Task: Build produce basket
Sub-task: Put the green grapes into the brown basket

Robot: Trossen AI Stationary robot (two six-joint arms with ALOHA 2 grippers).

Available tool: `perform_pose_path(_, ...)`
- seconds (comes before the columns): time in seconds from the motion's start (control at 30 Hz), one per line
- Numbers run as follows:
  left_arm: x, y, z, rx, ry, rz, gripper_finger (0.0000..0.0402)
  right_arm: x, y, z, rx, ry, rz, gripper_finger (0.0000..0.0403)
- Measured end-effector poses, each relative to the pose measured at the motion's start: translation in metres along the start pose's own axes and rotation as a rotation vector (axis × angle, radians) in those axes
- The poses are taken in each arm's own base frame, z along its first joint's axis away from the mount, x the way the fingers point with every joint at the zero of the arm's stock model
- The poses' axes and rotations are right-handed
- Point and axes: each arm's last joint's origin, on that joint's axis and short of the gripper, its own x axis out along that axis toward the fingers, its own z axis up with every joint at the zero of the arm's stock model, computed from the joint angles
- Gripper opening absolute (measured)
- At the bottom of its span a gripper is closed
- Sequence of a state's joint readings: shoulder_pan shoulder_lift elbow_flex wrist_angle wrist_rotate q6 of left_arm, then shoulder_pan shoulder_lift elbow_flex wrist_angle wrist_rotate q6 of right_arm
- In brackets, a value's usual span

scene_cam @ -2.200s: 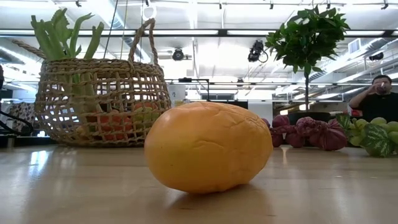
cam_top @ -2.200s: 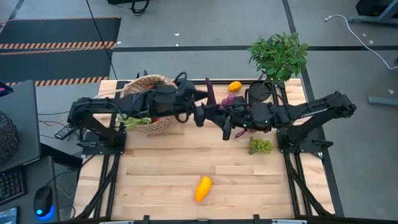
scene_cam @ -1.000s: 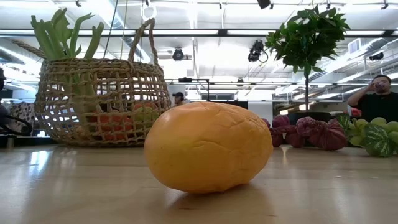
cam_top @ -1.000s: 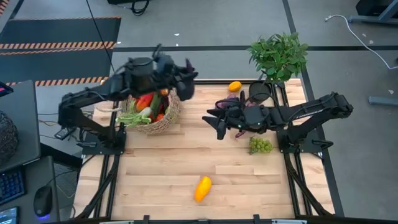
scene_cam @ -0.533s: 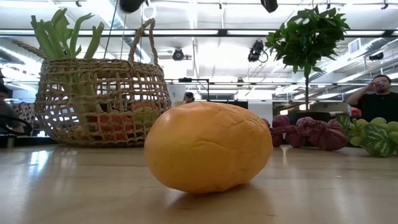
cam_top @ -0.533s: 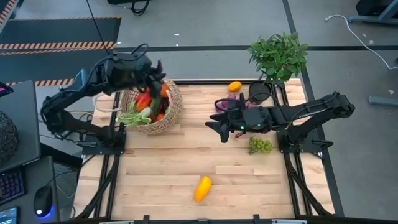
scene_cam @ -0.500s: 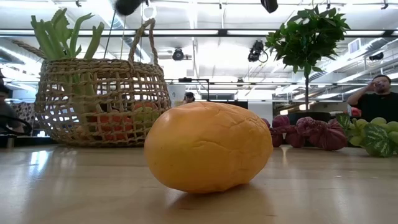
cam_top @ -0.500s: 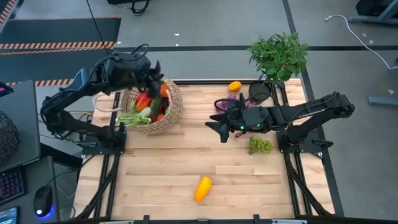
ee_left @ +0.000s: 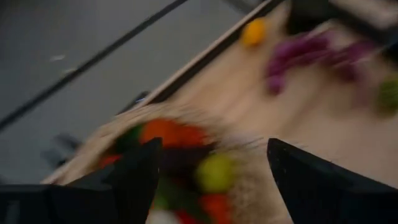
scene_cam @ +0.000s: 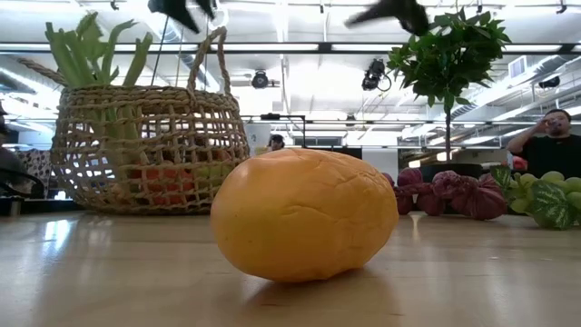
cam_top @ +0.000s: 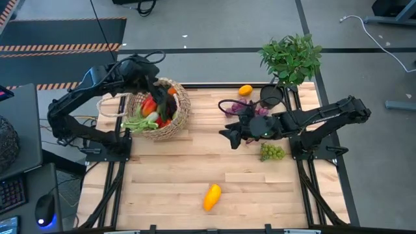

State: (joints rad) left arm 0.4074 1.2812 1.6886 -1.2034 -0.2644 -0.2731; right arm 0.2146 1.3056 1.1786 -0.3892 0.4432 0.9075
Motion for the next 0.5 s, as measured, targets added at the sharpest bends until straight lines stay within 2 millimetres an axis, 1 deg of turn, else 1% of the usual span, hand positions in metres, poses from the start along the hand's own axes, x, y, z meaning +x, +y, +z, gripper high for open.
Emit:
perform_pose_path(0.13, -0.008, -0.012, 0.007, -0.035, -0.082, -0.183, 0.0311, -0.002, -0.019, -0.013, -0.004, 0.128, -0.184, 0.0225)
perform_pose_path(0.27, -0.015, -0.03, 0.013, -0.044, -0.163, -0.329, 0.0313, -0.01, -0.038, -0.023, -0.046, 0.252, -0.363, 0.023)
perform_pose_path(0.4, -0.026, -0.049, 0.02, -0.046, -0.282, -0.45, 0.0314, -0.015, -0.051, -0.026, -0.073, 0.35, -0.475, 0.0259)
perform_pose_path(0.5, -0.036, -0.06, 0.027, -0.056, -0.392, -0.535, 0.0314, -0.015, -0.062, -0.021, -0.073, 0.344, -0.567, 0.0288)
